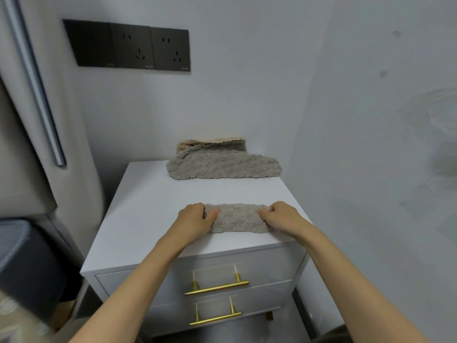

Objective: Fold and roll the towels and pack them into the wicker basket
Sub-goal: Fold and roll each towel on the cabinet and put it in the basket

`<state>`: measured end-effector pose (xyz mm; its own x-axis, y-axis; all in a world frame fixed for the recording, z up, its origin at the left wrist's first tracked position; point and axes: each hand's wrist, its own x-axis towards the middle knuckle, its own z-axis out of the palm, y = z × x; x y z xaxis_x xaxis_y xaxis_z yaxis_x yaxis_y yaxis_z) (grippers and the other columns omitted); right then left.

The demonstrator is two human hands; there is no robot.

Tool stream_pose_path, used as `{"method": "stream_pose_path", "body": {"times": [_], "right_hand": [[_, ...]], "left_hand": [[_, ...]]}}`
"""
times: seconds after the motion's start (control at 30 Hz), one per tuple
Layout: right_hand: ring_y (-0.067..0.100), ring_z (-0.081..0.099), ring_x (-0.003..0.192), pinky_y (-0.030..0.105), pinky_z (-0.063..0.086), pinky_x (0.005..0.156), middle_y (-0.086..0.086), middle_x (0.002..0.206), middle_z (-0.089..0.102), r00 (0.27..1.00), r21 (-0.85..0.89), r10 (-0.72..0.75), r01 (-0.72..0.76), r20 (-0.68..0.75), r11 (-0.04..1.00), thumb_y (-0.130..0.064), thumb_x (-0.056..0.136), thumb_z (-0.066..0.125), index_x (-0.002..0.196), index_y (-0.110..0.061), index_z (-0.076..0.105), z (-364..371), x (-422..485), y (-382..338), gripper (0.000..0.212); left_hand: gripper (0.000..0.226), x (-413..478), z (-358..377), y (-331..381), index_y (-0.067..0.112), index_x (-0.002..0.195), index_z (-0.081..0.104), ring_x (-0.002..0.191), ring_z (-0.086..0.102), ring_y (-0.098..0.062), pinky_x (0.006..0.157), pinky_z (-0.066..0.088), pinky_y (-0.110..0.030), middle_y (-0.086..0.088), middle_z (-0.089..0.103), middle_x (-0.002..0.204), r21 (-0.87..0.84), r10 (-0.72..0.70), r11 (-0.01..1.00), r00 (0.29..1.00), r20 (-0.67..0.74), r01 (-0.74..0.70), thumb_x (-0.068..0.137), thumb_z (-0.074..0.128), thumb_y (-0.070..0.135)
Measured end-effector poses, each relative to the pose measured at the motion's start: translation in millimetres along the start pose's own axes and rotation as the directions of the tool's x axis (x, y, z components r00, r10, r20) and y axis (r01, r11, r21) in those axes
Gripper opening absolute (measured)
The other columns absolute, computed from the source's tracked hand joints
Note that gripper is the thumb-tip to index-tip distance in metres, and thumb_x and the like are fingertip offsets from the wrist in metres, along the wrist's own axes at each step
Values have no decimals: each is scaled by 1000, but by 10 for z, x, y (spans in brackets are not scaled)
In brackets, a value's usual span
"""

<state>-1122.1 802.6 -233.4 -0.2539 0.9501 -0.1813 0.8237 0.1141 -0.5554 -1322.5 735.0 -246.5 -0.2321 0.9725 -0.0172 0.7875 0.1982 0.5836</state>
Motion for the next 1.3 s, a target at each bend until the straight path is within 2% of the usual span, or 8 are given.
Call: {"method": "stream_pose_path", "body": {"times": [0.17, 0.3, 0.43, 0.57, 0.67, 0.83, 1.07, 1.3], "right_hand": [[21, 47, 93, 31, 33, 74, 7, 98, 49, 998, 142, -60, 61, -11, 988, -24, 100, 36, 111, -3, 42, 14, -154, -19, 25], [22, 58, 91, 31, 49, 75, 12, 101, 55, 992, 436, -22, 76, -127, 897, -22, 99, 44, 104, -9, 44, -84, -286, -9, 14], [8, 66, 75, 24, 57, 68, 6, 94, 64, 974, 730, 14, 162, -228, 664, -14, 97, 51, 105, -8, 52, -261, -635, -13, 9], [7, 64, 75, 23, 56, 68, 4, 92, 65, 953, 824, 31, 243, -300, 512, -11, 96, 51, 108, -7, 55, -451, -1054, 52, 13], [4, 62, 70, 21, 52, 62, -1, 85, 64, 934, 852, 48, 302, -355, 427, -8, 95, 50, 97, -13, 55, -554, -1353, 109, 8], [3, 58, 66, 20, 47, 59, -5, 79, 60, 892, 833, 70, 385, -446, 398, -5, 95, 47, 91, -17, 54, -679, -1842, 196, 15], [2, 53, 61, 21, 42, 55, -8, 69, 56, 829, 806, 174, 433, -532, 404, -2, 94, 43, 88, -20, 53, -798, -2522, 467, 21], [11, 50, 77, 29, 38, 65, 0, 83, 51, 808, 774, 252, 345, -533, 531, -10, 95, 43, 92, -17, 53, -823, -3265, 1055, 13]], "left_hand": [[35, -135, -43, 33, 16, 73, 35, 65, 37, -14, 56, 28, -25, 2, 42, 71, -109, 41, 993, 997, 65, -33, 98, 45, 39], [32, -284, -40, 144, 12, 79, 42, 61, 42, -8, 58, 38, -18, 3, 45, 70, -358, 72, 932, 997, 40, -53, 96, 50, 37], [47, -484, -87, 267, -3, 98, 50, 70, 52, -13, 88, 51, -45, -5, 49, 79, -654, 80, 756, 994, 69, -16, 88, 62, 42], [32, -843, -136, 518, 9, 92, 48, 74, 55, -14, 74, 51, -28, -10, 52, 79, -798, 188, 600, 979, 75, -54, 87, 64, 36], [29, -1095, -143, 682, 12, 88, 46, 78, 53, -19, 75, 45, -32, -14, 56, 82, -855, 239, 516, 967, 88, -50, 86, 66, 33], [20, -1463, -110, 943, 13, 80, 47, 71, 61, -12, 64, 50, -21, -7, 67, 82, -919, 276, 394, 954, 119, 0, 88, 64, 20], [20, -1873, 14, 1303, 13, 76, 46, 59, 58, -6, 63, 51, -22, 4, 63, 64, -918, 391, 396, 899, 199, 31, 89, 62, 15], [21, -2259, 361, 1644, 12, 85, 47, 62, 57, -2, 58, 46, -18, 10, 64, 64, -819, 512, 571, 751, 416, 64, 86, 67, 20]]}}
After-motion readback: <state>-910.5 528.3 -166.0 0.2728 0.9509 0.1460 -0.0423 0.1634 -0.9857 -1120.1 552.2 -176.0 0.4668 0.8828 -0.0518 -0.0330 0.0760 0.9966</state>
